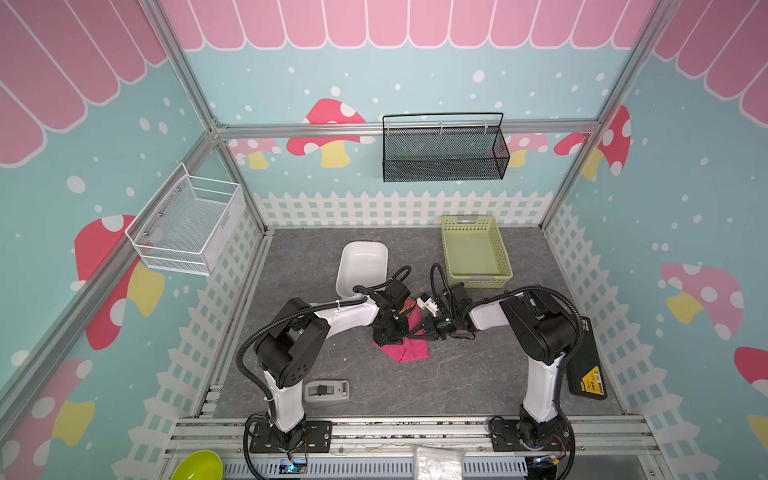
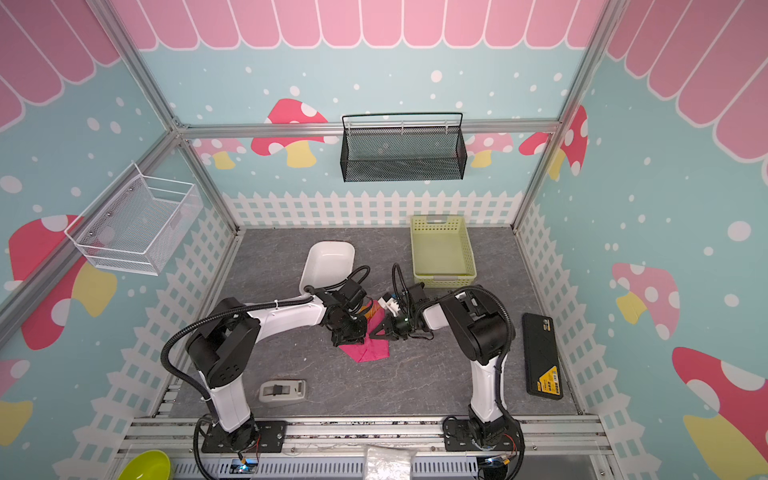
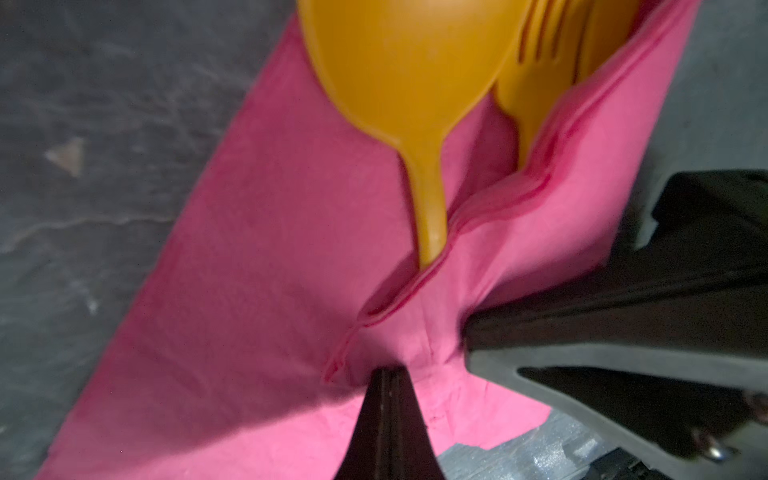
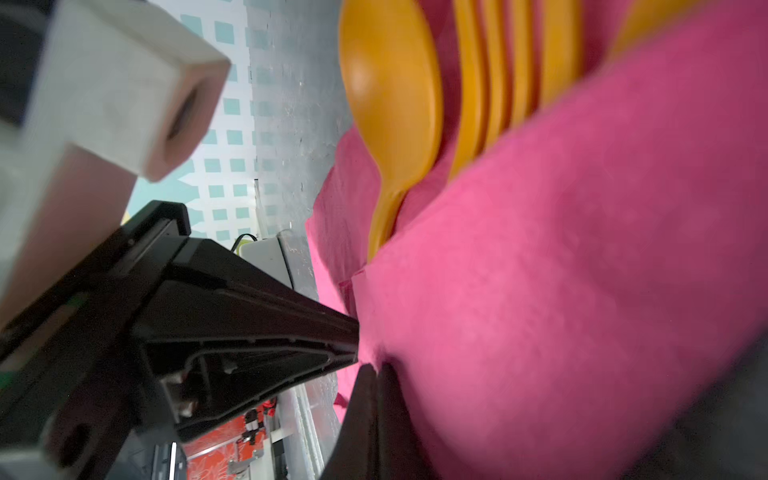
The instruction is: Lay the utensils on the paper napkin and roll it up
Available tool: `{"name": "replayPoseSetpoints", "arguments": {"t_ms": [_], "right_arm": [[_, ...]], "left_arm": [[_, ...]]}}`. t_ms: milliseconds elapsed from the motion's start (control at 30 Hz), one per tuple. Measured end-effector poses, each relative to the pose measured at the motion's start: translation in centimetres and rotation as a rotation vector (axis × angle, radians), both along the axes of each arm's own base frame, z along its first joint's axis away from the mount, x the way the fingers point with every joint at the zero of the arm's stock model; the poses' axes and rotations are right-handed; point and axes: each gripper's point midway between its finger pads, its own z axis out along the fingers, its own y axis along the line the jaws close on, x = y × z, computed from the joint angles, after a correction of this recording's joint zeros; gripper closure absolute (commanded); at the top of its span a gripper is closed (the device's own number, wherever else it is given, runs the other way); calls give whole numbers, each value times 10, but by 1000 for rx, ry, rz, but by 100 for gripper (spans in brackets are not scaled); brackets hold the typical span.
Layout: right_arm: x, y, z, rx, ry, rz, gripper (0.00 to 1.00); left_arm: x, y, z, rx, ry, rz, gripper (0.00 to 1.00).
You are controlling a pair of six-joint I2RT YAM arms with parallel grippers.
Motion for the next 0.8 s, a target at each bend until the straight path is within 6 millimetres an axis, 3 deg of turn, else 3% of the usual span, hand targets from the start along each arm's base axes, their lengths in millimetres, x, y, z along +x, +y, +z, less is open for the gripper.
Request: {"name": "replayPoseSetpoints", "arguments": {"t_ms": [400,800], "right_arm": [[-10,-15,-3,-27,-3,-45,97],[-32,-40,-5,-80,36,-148,97]], "left_arm": [[2,1,4,10,-14,-21,99],[17,-22,6,-10,-45,-70,99]]}}
